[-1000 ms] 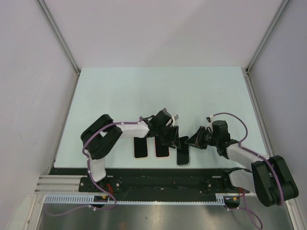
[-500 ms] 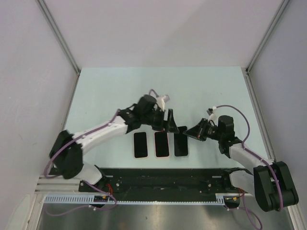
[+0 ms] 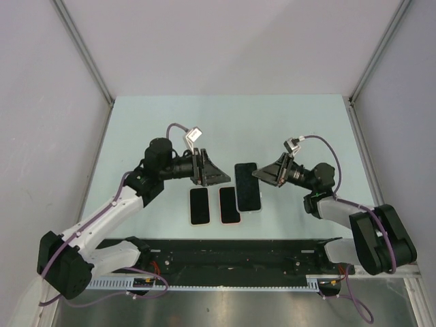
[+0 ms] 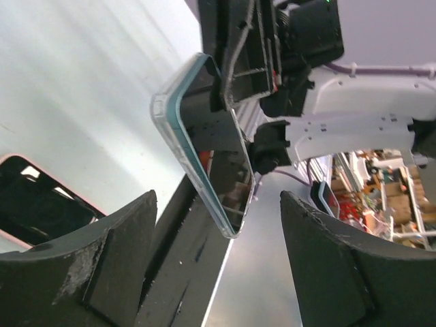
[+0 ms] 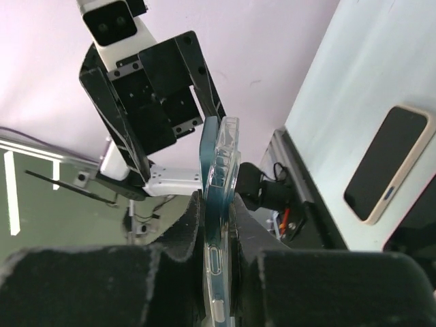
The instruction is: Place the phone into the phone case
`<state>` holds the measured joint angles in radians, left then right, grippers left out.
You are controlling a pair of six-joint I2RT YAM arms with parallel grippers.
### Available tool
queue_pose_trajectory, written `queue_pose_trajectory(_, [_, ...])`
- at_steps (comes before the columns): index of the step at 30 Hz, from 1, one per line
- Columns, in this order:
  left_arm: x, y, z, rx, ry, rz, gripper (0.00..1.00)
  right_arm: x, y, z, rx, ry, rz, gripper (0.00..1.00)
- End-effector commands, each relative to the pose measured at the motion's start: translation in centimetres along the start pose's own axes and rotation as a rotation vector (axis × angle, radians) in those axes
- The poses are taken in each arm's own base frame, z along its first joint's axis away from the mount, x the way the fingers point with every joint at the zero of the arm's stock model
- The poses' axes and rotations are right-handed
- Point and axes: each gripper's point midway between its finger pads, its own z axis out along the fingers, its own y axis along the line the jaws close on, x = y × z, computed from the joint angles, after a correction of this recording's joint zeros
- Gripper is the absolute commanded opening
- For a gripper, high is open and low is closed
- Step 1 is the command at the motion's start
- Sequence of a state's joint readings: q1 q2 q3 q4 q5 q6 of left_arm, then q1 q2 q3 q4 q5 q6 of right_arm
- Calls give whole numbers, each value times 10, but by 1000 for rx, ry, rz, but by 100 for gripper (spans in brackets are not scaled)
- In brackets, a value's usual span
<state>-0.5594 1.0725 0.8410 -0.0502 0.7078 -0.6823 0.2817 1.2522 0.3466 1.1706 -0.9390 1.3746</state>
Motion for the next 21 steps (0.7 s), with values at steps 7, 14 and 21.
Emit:
queue_pose_trajectory(7, [2,-20,5,195,-10,-17,74,7,79,6,-290,40,-179,0])
queue_pose_trajectory(14, [1,-18,13,239,-27,-74,69,19,76,13,-296,78,-158,2])
queue_pose_trajectory(21, [7,-10,18,237,-8,-106,30,23,69,17,-284,99,-127,20])
